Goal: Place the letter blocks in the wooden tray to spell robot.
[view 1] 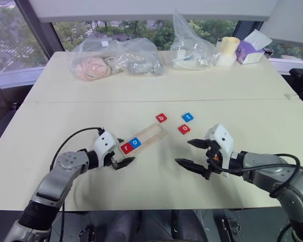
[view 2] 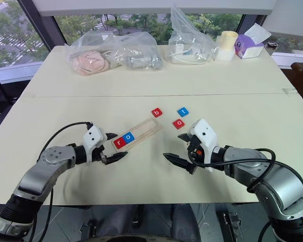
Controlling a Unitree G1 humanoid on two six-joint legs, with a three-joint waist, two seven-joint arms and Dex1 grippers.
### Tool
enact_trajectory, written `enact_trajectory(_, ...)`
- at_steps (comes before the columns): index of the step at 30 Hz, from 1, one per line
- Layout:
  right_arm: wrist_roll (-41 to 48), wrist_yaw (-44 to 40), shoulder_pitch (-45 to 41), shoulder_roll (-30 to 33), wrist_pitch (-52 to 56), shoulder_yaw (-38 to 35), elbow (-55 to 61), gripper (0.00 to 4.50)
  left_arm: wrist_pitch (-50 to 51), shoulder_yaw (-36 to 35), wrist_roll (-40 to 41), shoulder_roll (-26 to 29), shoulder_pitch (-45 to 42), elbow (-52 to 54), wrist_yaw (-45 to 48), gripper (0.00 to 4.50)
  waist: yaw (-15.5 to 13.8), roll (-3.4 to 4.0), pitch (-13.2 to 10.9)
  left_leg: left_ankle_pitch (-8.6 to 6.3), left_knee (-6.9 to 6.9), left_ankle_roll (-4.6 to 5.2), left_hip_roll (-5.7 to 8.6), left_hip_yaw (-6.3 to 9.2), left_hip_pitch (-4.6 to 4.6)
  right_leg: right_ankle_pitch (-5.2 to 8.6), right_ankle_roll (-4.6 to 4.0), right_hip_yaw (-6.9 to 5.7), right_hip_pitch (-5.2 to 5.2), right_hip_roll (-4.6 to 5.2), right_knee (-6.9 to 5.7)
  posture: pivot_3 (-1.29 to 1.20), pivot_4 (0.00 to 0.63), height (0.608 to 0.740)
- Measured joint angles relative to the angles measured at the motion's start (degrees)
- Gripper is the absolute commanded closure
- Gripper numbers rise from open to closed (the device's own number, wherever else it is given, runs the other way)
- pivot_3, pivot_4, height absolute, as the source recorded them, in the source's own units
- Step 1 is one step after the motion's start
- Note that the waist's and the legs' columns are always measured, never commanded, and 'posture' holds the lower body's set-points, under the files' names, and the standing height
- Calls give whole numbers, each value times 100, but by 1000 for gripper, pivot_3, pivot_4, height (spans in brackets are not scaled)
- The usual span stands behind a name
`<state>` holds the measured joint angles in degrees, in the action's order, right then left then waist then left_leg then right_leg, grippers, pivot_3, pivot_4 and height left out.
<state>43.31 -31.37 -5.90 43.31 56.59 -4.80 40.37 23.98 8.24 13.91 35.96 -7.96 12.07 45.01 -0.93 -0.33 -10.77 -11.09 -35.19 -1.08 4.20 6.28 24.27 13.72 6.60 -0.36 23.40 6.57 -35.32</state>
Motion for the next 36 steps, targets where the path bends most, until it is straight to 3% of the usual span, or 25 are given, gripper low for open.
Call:
enact_trajectory(7, -38, 37, -7, 2, -3, 4, 0, 28, -6, 15, -106, -26, 0, 28, 9, 0, 3, 2, 3, 0, 0, 0, 0, 0, -1, 0, 1, 0, 0, -1, 0, 0, 150, 740)
enact_trajectory(11, -59, 63, -42, 1, -7, 9, -5, 0, -89, 62, -158, -48, 40, 16, 23, 1250, 4, 16, 16, 0, 0, 0, 0, -1, -1, 0, 1, 0, -1, 0, 0, 0, 150, 740)
enact_trajectory(12, -69, 61, -54, 1, -12, 11, -16, 0, -93, 63, -160, -60, 43, 4, 20, 1376, 4, 18, 18, 0, 0, 0, 0, 0, -1, 0, 1, 0, -1, 0, 0, 0, 150, 740)
enact_trajectory(23, -234, -3, 93, 3, -198, -1, -125, 0, -199, 12, -149, -1, -114, -200, 310, 1376, 8, 39, 36, 0, 0, -1, -1, 1, -1, 0, 1, -2, -1, 4, 0, 0, 150, 740)
enact_trajectory(27, -263, -68, 252, 83, -248, -184, -202, 0, -721, 139, -92, 422, -661, -754, 1338, 1376, 1, 36, 34, 0, 1, 0, -2, 2, 14, 0, 0, -8, 14, -4, 1, 0, 150, 740)
enact_trajectory(30, -349, -149, 373, 185, -367, -366, -357, 0, -1669, 508, -437, 623, -1412, -1526, 2116, 1376, -8, 37, 34, 0, 3, 1, 1, -2, 15, 0, 0, -8, 11, -2, 11, 0, 150, 740)
enact_trajectory(36, -433, -77, 648, 163, -455, -581, -393, 0, -2910, 985, -784, -156, -2571, -3299, 2860, 1376, -1, 32, 31, -6, 2, 15, 6, -2, 18, 3, 13, -8, 9, 1, 16, 0, 150, 740)
